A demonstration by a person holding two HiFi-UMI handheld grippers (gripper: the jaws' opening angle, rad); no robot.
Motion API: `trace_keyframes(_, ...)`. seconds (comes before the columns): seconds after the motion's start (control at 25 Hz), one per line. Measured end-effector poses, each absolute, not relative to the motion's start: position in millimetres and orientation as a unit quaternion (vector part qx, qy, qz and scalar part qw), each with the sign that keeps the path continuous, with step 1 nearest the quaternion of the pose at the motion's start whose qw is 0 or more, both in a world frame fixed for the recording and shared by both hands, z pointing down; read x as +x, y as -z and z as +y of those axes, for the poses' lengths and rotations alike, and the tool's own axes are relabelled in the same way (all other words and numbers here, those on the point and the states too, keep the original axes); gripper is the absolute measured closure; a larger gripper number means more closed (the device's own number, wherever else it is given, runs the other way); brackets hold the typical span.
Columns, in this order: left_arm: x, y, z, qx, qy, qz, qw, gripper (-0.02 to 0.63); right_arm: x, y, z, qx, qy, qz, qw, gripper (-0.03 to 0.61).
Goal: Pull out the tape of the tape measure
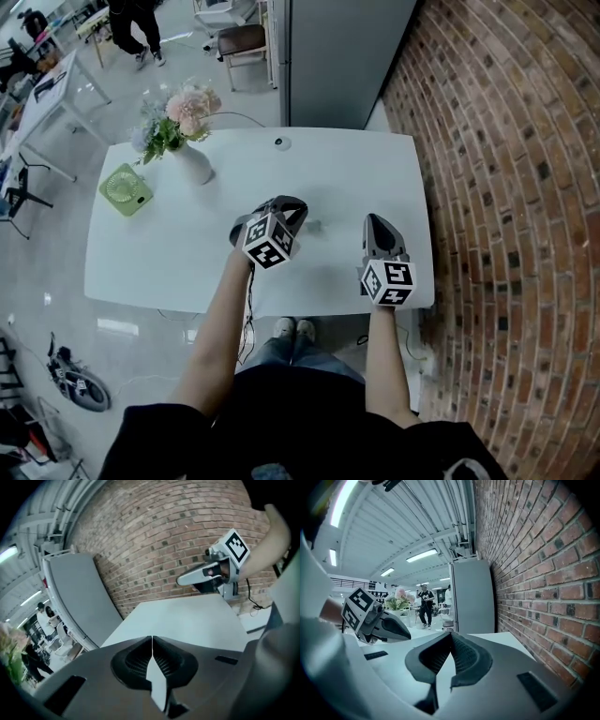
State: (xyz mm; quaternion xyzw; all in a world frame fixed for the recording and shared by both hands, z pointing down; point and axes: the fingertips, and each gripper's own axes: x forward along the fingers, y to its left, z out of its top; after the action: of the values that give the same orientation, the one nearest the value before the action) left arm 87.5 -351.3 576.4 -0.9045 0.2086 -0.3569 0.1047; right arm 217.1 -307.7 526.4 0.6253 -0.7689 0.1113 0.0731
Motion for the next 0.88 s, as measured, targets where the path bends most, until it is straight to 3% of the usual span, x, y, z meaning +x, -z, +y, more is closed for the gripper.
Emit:
trace_keyframes(0.2,101.1,-613.6,-346.2,-0.891,0.426,0.11,0.111,0.579,221.2,-533.6,-314.8,0.627,-0.115,-0.766,0.083,0.577)
trace_keyframes(0.28,103.6,-629.7,-342.7,-0.883,0.451,0.074,0.105,0.51,224.0,-535.9,-317.8,0.628,-0.117,-0.764,0.086,0.577)
trace_keyframes(0.36,104.7,-643.1,-340.5,-0.874,0.473,0.048,0.104,0.488,226.6,-538.3,-320.1,0.629,-0.118,-0.763,0.091,0.577)
trace_keyframes(0.88,118.2,-679.2,-338.7,-0.856,0.507,-0.016,0.097,0.495,239.1,-552.9,-322.4,0.633,-0.132,-0.755,0.106,0.577)
